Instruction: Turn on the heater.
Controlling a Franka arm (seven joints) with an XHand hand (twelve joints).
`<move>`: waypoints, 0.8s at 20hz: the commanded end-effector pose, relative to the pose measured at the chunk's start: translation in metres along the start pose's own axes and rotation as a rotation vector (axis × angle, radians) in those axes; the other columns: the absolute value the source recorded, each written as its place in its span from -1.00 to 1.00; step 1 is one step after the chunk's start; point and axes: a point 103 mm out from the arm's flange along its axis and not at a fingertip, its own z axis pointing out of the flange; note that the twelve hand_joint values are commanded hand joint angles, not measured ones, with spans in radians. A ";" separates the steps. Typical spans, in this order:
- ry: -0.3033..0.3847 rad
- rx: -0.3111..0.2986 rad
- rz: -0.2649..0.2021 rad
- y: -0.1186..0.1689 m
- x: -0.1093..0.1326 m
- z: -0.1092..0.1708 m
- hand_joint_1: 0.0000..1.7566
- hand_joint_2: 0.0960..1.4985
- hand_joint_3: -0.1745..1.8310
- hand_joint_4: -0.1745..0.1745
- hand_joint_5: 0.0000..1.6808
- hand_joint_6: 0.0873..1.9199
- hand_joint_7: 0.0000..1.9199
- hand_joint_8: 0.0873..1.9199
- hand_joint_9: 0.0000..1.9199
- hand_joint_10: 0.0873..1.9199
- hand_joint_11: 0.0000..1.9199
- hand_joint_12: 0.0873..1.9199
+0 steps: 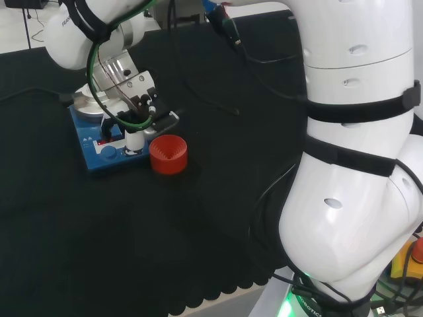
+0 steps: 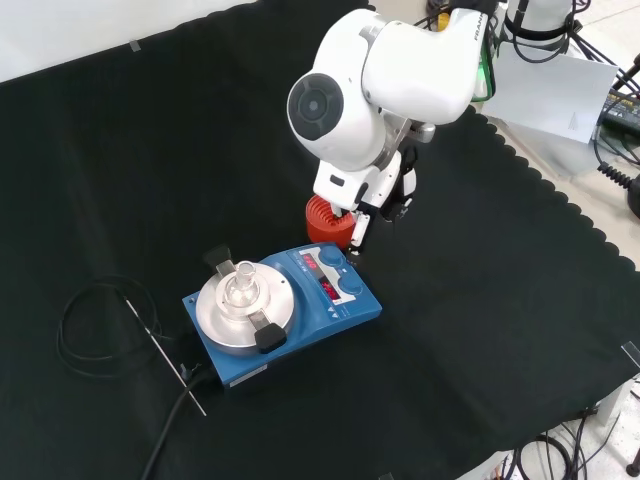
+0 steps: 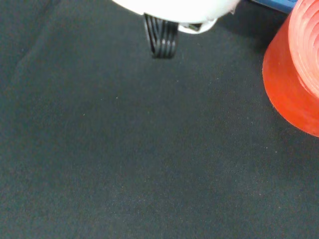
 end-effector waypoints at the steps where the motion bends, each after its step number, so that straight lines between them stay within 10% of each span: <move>1: -0.015 0.019 -0.016 0.002 0.005 0.002 0.63 -0.11 0.20 -0.11 -0.52 -0.72 0.49 0.56 0.62 0.49 0.07 0.33; 16: -0.040 0.029 -0.022 0.016 0.006 0.003 0.63 -0.12 0.21 -0.11 -0.61 -0.50 0.49 0.56 0.63 0.48 0.07 0.32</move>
